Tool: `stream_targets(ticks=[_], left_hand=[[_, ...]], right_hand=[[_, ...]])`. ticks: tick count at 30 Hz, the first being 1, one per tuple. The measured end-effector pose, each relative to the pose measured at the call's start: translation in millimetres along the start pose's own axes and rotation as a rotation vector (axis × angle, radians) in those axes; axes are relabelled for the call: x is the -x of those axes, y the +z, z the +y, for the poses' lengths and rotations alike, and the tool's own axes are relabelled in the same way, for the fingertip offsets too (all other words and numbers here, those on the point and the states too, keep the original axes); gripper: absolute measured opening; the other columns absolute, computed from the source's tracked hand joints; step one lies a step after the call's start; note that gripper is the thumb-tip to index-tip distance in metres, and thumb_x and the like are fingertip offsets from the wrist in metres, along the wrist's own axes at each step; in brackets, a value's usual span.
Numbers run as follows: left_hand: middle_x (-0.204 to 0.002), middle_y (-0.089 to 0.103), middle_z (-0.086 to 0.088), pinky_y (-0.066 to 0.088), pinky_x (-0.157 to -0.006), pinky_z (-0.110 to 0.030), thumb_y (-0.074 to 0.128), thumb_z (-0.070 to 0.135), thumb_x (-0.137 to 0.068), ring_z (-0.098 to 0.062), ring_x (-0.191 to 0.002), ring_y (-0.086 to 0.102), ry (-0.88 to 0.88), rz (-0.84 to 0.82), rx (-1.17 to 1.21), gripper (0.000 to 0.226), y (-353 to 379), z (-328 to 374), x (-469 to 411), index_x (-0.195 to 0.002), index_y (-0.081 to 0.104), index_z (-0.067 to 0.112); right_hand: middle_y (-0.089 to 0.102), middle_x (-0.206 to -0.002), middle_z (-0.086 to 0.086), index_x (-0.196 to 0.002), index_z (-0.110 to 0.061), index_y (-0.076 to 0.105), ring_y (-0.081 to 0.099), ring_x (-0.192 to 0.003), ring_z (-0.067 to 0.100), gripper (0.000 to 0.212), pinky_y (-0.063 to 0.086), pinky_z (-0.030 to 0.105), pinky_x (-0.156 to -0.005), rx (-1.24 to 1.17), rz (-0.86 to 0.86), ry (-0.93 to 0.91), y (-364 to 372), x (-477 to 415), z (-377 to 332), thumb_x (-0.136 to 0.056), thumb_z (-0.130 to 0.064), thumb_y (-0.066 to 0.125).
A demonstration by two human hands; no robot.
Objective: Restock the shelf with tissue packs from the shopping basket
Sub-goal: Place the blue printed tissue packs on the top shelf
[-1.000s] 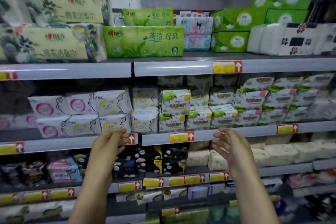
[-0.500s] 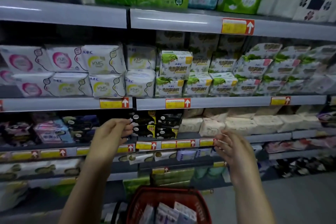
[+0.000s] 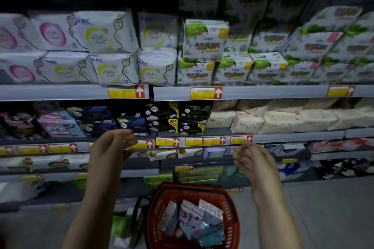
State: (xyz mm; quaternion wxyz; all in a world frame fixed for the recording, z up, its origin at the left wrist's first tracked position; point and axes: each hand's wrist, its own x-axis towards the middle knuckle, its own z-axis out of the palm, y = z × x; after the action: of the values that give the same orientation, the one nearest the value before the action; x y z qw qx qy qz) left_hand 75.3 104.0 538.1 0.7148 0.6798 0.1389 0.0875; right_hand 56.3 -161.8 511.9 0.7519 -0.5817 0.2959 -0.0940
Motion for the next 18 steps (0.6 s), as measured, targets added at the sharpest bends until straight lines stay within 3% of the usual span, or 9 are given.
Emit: stream_targets(ticks=[6, 10, 15, 18], left_hand=[[-0.093, 0.065, -0.018, 0.048, -0.073, -0.026, 0.044, 0.012, -0.099, -0.027, -0.087, 0.062, -0.026, 0.090, -0.041, 0.021, 32.4, -44.3, -1.4, -0.095, 0.063, 0.003], [-0.089, 0.063, -0.009, 0.047, -0.074, -0.029, 0.043, 0.009, -0.099, -0.020, -0.083, 0.060, -0.097, 0.082, -0.059, 0.026, 63.6, -76.9, -4.3, -0.080, 0.061, 0.012], [-0.085, 0.065, -0.007, 0.047, -0.071, -0.031, 0.044, 0.014, -0.100, -0.021, -0.081, 0.062, -0.246, 0.005, -0.137, 0.026, 87.2, -142.3, -5.6, -0.080, 0.061, 0.015], [-0.087, 0.068, -0.010, 0.051, -0.076, -0.035, 0.044, 0.017, -0.100, -0.023, -0.082, 0.063, -0.335, -0.022, -0.176, 0.026, 90.0, -182.6, -2.2, -0.082, 0.063, 0.015]], right_hand=[[0.068, -0.083, 0.010, -0.093, -0.009, 0.062, 0.064, -0.077, 0.023, 0.016, 0.049, 0.028, -0.067, 0.067, 0.054, 0.078, -30.1, -23.1, 34.3, -0.097, -0.009, 0.046], [0.068, -0.081, 0.010, -0.091, -0.009, 0.062, 0.064, -0.076, 0.022, 0.018, 0.048, 0.027, -0.067, 0.127, 0.059, 0.112, -46.2, -43.7, 61.8, -0.098, -0.009, 0.045], [0.069, -0.075, 0.010, -0.087, -0.008, 0.060, 0.065, -0.068, 0.019, 0.020, 0.050, 0.023, -0.060, 0.148, 0.129, 0.162, -75.5, -73.6, 103.5, -0.097, -0.006, 0.042], [0.065, -0.081, 0.015, -0.096, -0.002, 0.060, 0.061, -0.074, 0.026, 0.019, 0.048, 0.027, -0.066, 0.189, 0.149, 0.207, -96.3, -85.7, 133.8, -0.097, -0.004, 0.041]])
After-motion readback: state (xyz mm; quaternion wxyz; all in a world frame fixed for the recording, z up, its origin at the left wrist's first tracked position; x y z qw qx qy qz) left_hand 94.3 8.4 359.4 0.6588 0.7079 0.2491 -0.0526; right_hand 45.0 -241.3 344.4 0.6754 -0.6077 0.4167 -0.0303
